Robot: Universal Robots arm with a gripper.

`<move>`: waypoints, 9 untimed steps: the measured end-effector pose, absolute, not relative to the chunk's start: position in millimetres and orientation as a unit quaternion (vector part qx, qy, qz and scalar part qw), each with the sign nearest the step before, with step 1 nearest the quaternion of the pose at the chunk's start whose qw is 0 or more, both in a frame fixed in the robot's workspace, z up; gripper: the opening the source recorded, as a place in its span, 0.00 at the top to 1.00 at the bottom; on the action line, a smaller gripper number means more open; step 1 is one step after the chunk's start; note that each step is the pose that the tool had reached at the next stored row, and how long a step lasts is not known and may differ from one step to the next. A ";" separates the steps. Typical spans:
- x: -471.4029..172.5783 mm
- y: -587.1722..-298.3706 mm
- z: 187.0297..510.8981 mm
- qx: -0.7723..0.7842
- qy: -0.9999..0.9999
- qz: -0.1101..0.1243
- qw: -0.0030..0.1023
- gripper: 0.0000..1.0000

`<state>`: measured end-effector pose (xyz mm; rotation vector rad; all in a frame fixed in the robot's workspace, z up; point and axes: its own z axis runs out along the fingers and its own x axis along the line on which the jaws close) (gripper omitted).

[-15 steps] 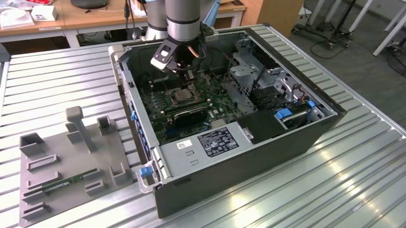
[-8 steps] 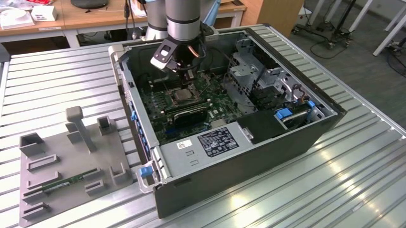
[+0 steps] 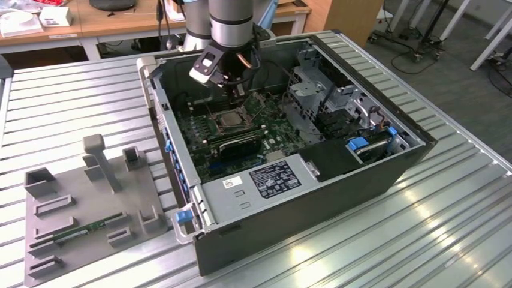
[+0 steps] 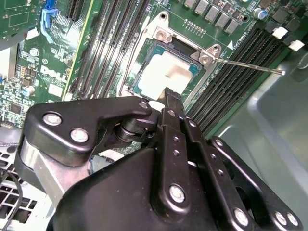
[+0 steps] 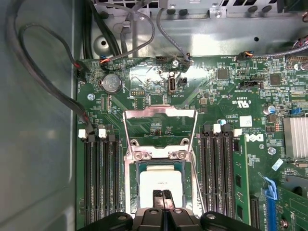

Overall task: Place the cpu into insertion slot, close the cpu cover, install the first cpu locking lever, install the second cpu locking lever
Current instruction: 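Close the cpu cover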

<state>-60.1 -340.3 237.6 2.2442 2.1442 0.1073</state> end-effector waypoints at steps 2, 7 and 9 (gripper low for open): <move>-60.1 -340.3 240.3 0.722 0.690 0.034 0.018 0.89; -60.1 -340.3 248.9 0.722 0.690 0.035 0.018 0.89; -60.1 -340.3 252.6 0.722 0.690 0.034 0.018 0.89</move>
